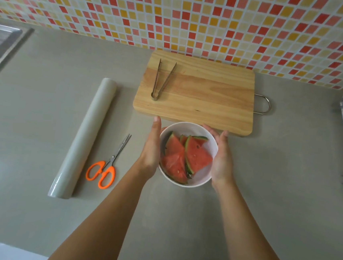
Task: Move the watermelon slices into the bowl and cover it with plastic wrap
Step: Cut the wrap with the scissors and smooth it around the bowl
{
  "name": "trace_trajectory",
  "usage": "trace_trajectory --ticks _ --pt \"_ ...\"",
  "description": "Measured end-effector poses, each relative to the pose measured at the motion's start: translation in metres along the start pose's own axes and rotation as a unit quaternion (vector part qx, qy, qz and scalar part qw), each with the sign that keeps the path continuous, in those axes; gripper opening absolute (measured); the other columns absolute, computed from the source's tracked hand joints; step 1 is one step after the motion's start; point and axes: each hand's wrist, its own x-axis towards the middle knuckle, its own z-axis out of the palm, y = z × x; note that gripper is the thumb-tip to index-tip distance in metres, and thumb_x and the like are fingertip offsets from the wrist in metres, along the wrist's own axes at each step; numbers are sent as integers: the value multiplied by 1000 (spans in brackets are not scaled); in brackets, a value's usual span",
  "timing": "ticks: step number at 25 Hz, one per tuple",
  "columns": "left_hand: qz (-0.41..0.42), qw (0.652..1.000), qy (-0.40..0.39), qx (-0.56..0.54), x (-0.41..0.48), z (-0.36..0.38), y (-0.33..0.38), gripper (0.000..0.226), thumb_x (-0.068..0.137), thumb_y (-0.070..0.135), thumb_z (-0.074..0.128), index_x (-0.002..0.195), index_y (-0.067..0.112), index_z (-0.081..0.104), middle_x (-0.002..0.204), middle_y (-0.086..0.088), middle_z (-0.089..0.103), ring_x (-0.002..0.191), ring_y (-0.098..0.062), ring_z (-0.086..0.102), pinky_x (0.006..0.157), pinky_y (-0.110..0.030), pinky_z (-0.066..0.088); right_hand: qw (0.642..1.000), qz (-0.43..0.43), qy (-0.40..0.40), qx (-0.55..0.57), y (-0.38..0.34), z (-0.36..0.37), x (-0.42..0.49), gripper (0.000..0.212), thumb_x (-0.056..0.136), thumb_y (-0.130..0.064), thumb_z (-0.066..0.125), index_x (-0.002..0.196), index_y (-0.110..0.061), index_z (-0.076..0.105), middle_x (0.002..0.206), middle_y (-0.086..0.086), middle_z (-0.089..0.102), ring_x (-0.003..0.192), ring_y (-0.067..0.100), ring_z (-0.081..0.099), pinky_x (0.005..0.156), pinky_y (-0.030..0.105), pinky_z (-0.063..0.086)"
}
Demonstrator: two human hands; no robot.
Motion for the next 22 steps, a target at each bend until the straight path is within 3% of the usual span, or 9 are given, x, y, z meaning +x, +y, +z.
trace_trajectory --ticks 5,14,17,19,22 --pt "-58 996 -64 17 -1 -2 11 83 92 67 10 110 13 69 108 -12 73 105 -24 67 85 -32 56 1000 18 -11 21 0 -6 5 57 96 -53 21 96 -28 72 96 0 73 95 16 67 76 27 51" --pt "-83 994 -26 64 2 5 12 90 86 76 10 114 13 69 111 -13 71 107 -25 66 102 -46 44 996 34 -18 80 2 -7 6 57 96 -53 21 105 -20 67 106 9 68 106 27 62 86 36 48" --pt "-103 982 38 152 4 5 12 110 64 91 8 124 17 62 129 -14 60 125 -27 52 110 -50 34 996 45 -16 81 -1 -8 6 59 94 -56 22 106 -19 67 104 9 70 106 27 62 86 37 48" --pt "-104 959 141 221 3 2 9 120 54 95 5 136 19 49 144 -12 42 138 -27 31 114 -50 21 996 44 -26 68 -3 -6 3 61 93 -59 22 104 -21 68 101 7 72 102 24 65 82 35 50" --pt "-48 942 224 247 -4 -6 -2 95 72 84 5 143 29 38 149 -3 29 141 -18 16 112 -46 13 999 32 -32 -5 -5 2 -2 62 94 -58 17 102 -25 68 99 3 73 99 20 66 80 30 51"
